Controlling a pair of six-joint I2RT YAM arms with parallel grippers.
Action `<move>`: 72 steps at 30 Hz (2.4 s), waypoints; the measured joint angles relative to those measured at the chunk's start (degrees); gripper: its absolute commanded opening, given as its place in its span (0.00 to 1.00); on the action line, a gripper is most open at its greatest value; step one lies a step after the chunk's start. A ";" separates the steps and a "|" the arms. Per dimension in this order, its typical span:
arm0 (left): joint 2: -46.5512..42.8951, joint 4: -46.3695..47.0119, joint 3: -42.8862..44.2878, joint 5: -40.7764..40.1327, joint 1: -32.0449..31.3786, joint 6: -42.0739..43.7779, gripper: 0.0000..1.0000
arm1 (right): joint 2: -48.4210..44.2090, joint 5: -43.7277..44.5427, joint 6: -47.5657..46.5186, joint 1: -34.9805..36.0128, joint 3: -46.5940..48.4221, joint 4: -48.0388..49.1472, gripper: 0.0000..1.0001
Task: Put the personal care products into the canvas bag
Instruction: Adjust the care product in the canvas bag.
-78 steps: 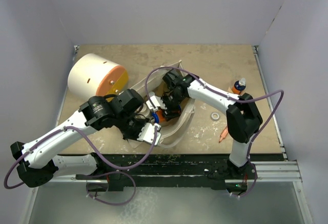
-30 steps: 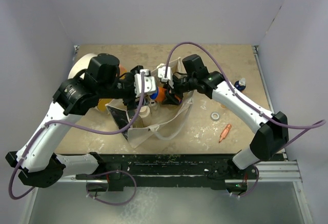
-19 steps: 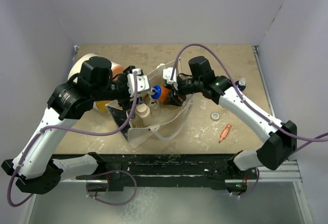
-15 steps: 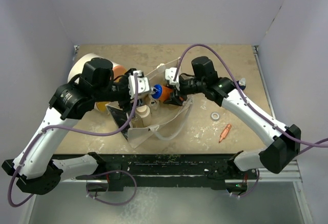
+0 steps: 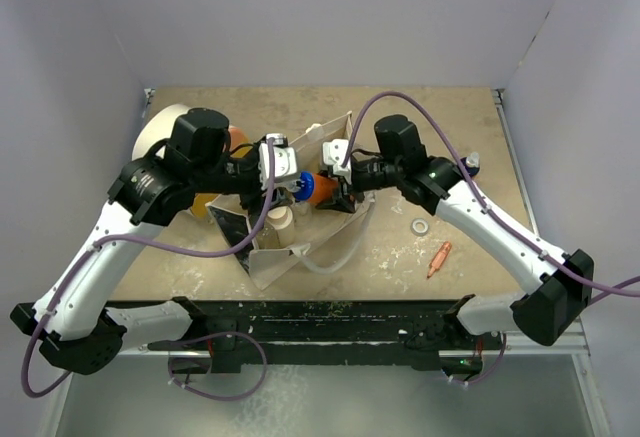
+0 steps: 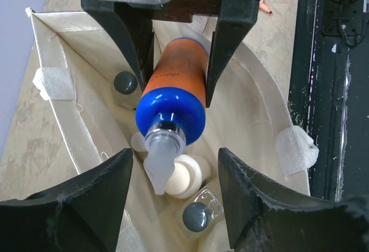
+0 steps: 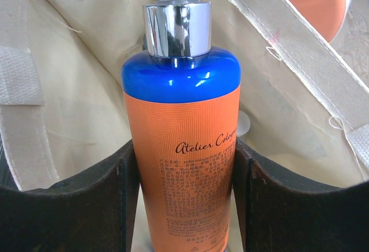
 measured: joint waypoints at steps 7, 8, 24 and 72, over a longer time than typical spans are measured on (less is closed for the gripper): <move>0.50 0.52 0.00 1.11 0.00 0.00 0.49 | -0.13 -0.07 0.07 1.07 -0.35 1.07 0.00; 0.50 0.59 0.00 1.18 0.00 0.00 0.48 | -0.31 -0.07 0.07 1.11 -0.70 1.40 0.00; -2.43 0.76 -3.34 0.83 0.09 0.07 0.38 | -0.37 -0.02 0.48 1.64 -1.62 1.51 0.00; 7.87 4.98 1.42 -0.83 0.11 -7.58 0.00 | 1.84 2.62 7.15 1.84 -1.79 7.02 0.72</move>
